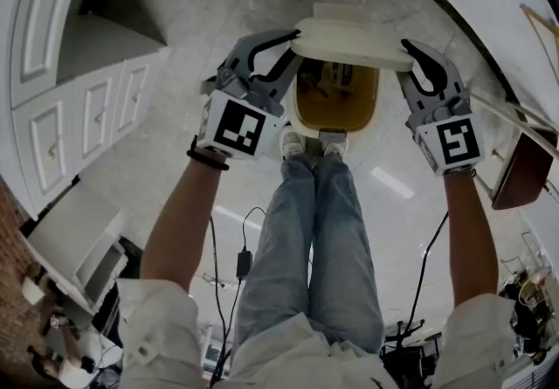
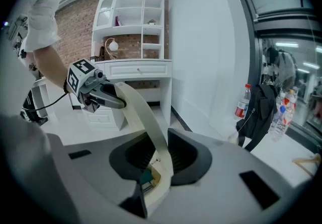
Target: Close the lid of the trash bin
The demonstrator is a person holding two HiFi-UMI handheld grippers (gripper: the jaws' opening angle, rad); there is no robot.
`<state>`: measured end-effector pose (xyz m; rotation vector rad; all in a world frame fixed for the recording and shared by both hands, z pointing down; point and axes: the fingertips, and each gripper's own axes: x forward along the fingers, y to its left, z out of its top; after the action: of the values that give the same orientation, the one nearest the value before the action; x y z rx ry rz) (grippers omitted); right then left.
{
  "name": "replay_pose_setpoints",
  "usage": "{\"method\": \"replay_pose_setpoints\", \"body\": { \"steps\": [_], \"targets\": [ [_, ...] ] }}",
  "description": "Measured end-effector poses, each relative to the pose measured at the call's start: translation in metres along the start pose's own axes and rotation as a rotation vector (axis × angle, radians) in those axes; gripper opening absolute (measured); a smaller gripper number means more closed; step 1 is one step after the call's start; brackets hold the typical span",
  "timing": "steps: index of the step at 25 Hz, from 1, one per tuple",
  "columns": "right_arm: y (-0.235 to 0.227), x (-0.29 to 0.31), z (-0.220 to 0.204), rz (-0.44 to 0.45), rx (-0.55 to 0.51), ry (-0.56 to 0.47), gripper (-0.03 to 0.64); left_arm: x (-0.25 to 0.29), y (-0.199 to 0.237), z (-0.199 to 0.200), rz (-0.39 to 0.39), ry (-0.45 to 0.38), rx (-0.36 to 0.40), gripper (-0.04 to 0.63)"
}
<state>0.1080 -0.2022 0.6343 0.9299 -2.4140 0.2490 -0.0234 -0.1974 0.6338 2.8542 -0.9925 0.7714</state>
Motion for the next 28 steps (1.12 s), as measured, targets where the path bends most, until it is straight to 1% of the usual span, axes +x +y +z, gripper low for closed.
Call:
{"method": "replay_pose_setpoints", "body": {
  "steps": [6,9,13,16,18,21,28],
  "targets": [
    [0.008,-0.005,-0.005,0.013,-0.007,0.014,0.089,-0.005,-0.009,-0.004,-0.006,0.012,0.017,0.066],
    [0.011,-0.008,-0.013,0.009,-0.015,0.057,0.091,-0.007,-0.015,-0.008,-0.011,0.023,0.02,0.067],
    [0.014,-0.01,-0.017,0.008,-0.02,0.05,0.094,-0.009,-0.023,-0.012,-0.032,0.038,0.055,0.067],
    [0.019,-0.01,-0.012,0.012,-0.012,0.009,0.098,-0.011,-0.029,-0.014,-0.052,0.044,0.084,0.067],
    [0.021,-0.01,-0.013,0.019,-0.008,-0.001,0.104,-0.012,-0.031,-0.015,-0.065,0.048,0.097,0.067],
    [0.025,-0.01,-0.016,0.03,-0.015,0.007,0.109,-0.014,-0.036,-0.019,-0.084,0.056,0.12,0.067],
    [0.034,-0.013,-0.022,0.052,-0.066,0.032,0.117,-0.018,-0.046,-0.024,-0.133,0.076,0.17,0.067]
  ]
}}
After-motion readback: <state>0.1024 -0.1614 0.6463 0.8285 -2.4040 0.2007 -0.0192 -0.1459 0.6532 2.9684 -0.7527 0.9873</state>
